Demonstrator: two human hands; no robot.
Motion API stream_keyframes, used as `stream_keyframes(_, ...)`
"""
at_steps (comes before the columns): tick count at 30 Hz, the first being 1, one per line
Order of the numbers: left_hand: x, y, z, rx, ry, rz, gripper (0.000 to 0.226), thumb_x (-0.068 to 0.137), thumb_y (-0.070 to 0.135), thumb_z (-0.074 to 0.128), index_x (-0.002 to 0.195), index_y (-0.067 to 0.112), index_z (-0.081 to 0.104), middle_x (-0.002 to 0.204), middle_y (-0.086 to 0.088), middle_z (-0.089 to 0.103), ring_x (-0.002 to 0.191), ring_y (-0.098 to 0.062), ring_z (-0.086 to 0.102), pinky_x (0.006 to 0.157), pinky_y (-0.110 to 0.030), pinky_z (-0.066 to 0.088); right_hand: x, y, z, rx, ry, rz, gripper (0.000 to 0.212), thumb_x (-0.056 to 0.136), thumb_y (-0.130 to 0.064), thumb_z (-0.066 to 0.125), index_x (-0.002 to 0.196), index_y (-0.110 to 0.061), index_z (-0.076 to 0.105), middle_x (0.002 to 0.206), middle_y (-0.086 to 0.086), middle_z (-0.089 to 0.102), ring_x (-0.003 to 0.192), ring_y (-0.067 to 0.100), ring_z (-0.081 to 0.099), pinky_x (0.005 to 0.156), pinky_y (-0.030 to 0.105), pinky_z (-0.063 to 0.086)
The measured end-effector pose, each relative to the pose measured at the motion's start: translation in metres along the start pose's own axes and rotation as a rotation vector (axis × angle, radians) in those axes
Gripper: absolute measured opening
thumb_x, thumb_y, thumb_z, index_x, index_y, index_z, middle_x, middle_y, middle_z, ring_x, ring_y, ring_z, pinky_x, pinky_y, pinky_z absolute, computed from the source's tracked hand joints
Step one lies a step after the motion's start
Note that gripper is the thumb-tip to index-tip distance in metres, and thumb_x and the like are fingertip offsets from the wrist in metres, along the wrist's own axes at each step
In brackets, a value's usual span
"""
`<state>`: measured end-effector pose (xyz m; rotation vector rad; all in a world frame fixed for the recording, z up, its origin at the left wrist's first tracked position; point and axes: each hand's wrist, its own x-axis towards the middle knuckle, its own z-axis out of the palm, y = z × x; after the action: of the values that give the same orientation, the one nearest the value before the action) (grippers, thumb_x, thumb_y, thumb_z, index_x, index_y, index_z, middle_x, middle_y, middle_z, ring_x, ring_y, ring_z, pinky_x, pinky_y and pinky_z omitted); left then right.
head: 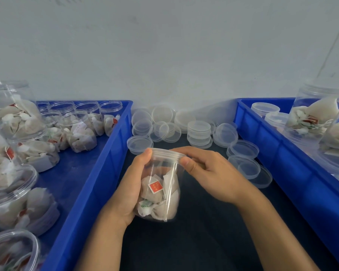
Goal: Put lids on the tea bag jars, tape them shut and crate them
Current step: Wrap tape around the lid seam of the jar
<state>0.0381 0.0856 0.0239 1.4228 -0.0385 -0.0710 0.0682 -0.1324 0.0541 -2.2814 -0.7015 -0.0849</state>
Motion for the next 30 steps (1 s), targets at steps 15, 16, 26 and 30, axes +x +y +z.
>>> stream_keyframes(15,0.005,-0.001,0.023,0.337,0.282,0.231,0.079,0.064,0.086,0.072,0.125,0.039,0.058,0.109,0.034,0.068,0.100,0.012,0.066,0.073,-0.012,0.054,0.001,-0.008,0.003,-0.140,0.121,0.022,0.035,0.103,-0.063,0.046,0.137,-0.062,0.053,0.106,-0.035,0.071,0.102,-0.002,0.065,0.095,0.036,0.054)
stream_keyframes(16,0.005,0.000,0.023,0.315,0.284,0.242,0.076,0.066,0.084,0.077,0.124,0.037,0.059,0.107,0.034,0.068,0.098,0.012,0.067,0.072,-0.009,0.053,0.000,-0.008,0.002,-0.124,0.107,0.018,0.036,0.103,-0.064,0.045,0.138,-0.063,0.052,0.114,-0.034,0.070,0.108,-0.002,0.065,0.098,0.038,0.054)
stream_keyframes(26,0.002,0.005,0.015,0.152,0.291,0.155,0.065,0.070,0.077,0.078,0.115,0.030,0.074,0.098,0.013,0.080,0.092,0.000,0.075,0.079,-0.029,0.051,0.000,0.007,-0.005,0.008,0.106,0.023,0.031,0.107,-0.038,0.052,0.130,-0.055,0.063,0.069,-0.004,0.062,0.069,0.008,0.059,0.068,0.030,0.046)
stream_keyframes(30,0.002,0.006,0.016,0.087,0.257,0.098,0.060,0.067,0.076,0.075,0.103,0.028,0.081,0.100,0.003,0.081,0.094,-0.011,0.078,0.083,-0.034,0.053,-0.001,0.009,-0.004,-0.076,0.149,0.008,0.028,0.106,-0.041,0.052,0.130,-0.050,0.065,0.063,-0.012,0.058,0.065,0.005,0.057,0.061,0.019,0.033)
